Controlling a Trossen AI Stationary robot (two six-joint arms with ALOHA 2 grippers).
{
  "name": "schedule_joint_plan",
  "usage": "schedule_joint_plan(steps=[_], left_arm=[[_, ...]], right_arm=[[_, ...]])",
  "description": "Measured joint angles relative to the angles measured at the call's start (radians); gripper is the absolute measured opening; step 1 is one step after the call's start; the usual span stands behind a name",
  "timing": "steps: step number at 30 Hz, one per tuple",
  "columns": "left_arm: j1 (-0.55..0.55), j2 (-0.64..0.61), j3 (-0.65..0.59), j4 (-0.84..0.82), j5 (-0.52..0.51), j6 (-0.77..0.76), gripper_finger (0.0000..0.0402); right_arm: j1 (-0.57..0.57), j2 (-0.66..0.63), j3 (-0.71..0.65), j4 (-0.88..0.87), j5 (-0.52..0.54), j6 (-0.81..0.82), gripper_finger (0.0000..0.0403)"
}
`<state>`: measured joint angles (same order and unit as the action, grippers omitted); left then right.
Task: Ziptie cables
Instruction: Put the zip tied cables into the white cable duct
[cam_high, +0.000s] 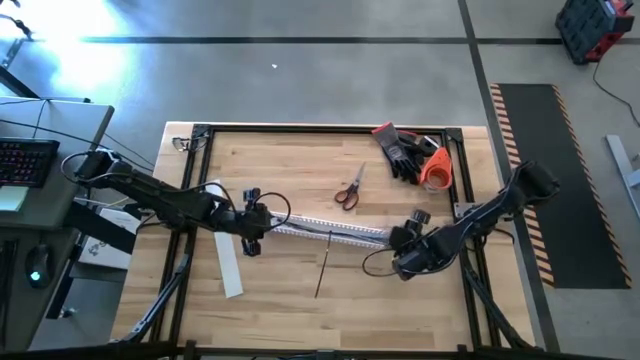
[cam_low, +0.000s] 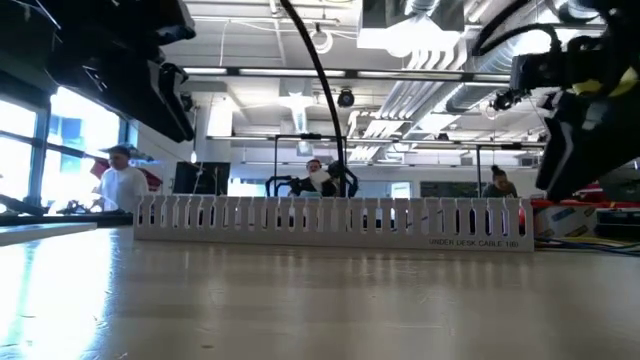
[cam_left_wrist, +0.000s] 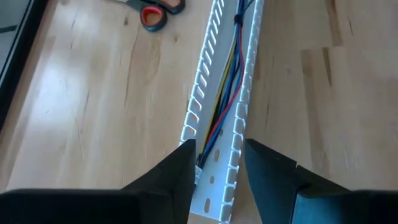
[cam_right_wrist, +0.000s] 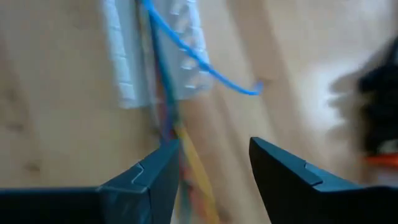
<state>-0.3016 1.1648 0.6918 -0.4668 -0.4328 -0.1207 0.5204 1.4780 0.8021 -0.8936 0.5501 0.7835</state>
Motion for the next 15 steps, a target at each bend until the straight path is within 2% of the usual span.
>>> schedule_joint_plan(steps=[3,6,10,15], left_arm=[[0.0,0.0,0.0,0.0,0.0,0.001,0.0119],[0.0,0.0,0.0,0.002,0.001,-0.006,0.0119],[0.0,0.0,0.0,0.017,0.004,-0.008,0.0119],[0.0,0.0,0.0,0.016,0.01,-0.008,0.0119]], right_arm=[[-0.084,0.006,-0.001,-0.023,0.001,-0.172,0.0155],[-0.17,0.017,-0.001,0.034,-0.006,-0.346,0.0138],[-0.252,0.044,-0.001,0.129,-0.078,-0.584,0.0118],[-0.291,0.097,-0.001,0.186,-0.1,-0.706,0.0088]])
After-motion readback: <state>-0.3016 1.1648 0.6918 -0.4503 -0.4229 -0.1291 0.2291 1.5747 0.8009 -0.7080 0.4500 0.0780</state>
